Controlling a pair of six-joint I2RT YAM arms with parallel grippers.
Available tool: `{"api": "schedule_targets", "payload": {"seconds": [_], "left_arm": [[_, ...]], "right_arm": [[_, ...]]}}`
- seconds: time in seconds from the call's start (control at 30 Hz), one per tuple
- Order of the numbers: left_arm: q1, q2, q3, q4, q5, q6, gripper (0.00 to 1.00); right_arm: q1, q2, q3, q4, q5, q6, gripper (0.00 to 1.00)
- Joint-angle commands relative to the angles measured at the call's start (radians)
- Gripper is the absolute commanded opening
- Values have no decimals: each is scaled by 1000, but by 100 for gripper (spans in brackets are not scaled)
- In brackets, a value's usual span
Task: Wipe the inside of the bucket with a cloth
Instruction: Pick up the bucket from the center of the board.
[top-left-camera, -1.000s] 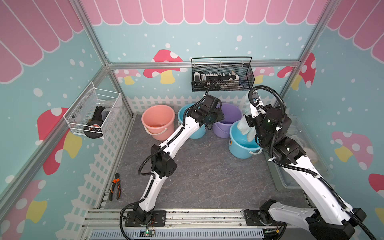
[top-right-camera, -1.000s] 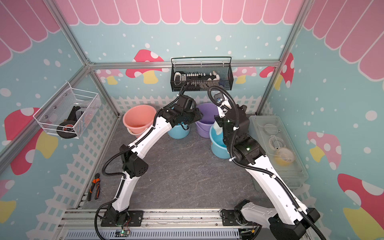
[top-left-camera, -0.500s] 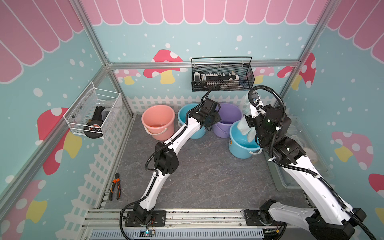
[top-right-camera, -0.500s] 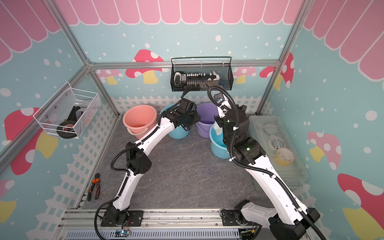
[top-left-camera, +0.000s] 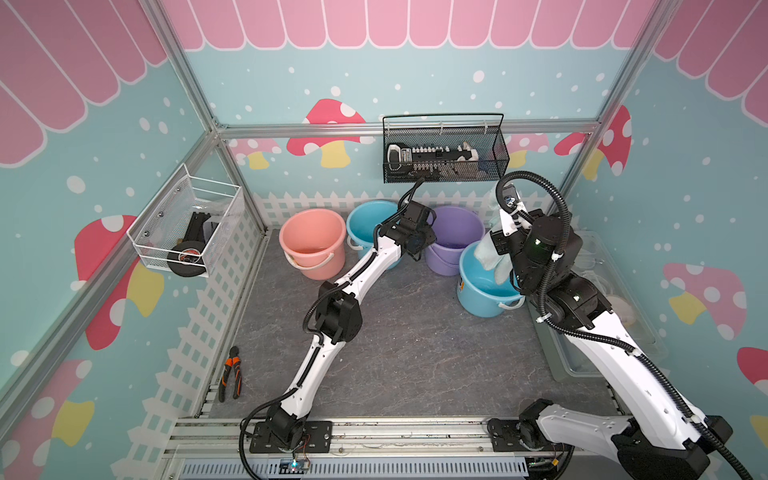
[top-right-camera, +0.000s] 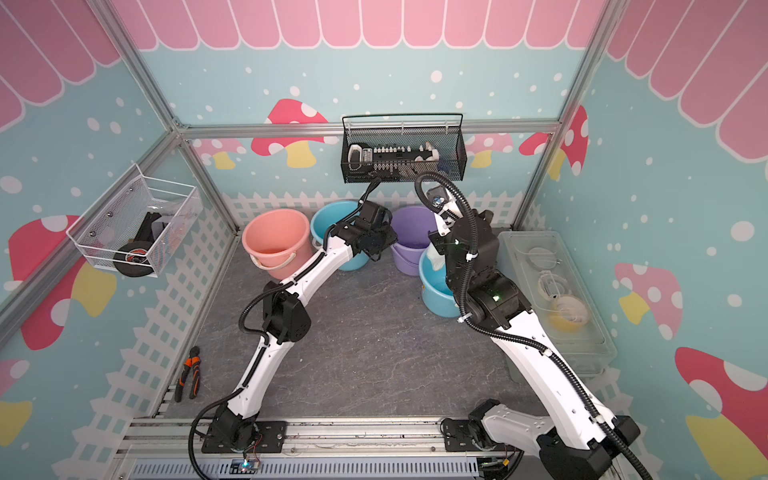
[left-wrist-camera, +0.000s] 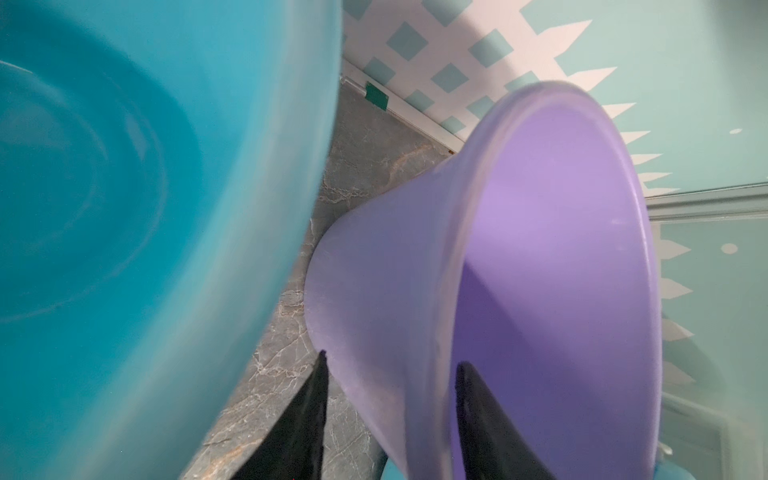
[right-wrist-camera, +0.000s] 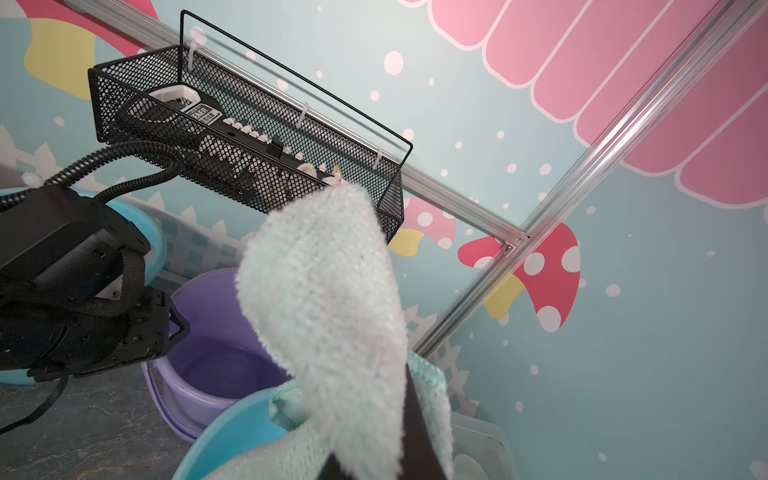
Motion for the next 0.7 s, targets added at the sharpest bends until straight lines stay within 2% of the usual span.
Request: {"api": "schedule_targets", "payload": {"seconds": [0.0, 0.37, 0.53, 0.67], "left_arm": [[18, 13, 26, 4, -22, -19, 42], [81, -86, -93, 7, -42, -11, 16], [113, -125, -139, 7, -42, -2, 9], [124, -156, -161, 2, -49, 22, 7]], "right_arm": [[-5, -15, 28, 7, -3, -3, 0], [-6, -18, 24, -1, -19, 7, 0], [-5, -17, 22, -7, -28, 16, 0], [-5, -20, 22, -9, -27, 18, 0]]}}
